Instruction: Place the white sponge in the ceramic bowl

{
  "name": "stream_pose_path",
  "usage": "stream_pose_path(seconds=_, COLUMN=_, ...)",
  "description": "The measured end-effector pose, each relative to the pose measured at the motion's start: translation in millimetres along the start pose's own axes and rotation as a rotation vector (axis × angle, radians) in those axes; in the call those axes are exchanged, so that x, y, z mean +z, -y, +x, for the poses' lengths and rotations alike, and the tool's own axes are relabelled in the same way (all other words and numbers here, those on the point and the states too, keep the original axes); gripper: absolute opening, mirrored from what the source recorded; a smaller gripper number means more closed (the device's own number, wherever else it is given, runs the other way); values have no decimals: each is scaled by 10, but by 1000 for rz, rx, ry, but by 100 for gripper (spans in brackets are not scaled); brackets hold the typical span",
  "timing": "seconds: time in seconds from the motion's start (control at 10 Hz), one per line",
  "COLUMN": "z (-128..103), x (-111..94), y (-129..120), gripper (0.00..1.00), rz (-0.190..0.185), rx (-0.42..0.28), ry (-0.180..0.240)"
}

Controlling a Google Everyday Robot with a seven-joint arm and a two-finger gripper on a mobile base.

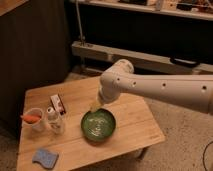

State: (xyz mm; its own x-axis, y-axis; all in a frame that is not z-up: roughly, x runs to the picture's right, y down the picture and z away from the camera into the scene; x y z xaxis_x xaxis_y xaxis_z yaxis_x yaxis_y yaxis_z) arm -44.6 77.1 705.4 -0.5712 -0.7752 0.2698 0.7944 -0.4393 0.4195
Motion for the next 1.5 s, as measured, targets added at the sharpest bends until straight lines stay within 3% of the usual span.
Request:
stream_pose_path(seconds=0.7, z=128, x=208, y=1979, gripper=80, rz=69, rx=-382, ry=84)
stream_pose_path(seconds=1.0, z=319, x=465, y=2748, gripper=80, rz=133, rx=-527, ry=129)
stream_pose_path(seconds=1.2, z=406, x=742, y=3350, gripper=80, rz=193, rx=-642, ry=173)
stream_pose_path(seconds=1.5, z=372, x=1060, y=3635, gripper=80, rz=209, rx=-687, ry=203)
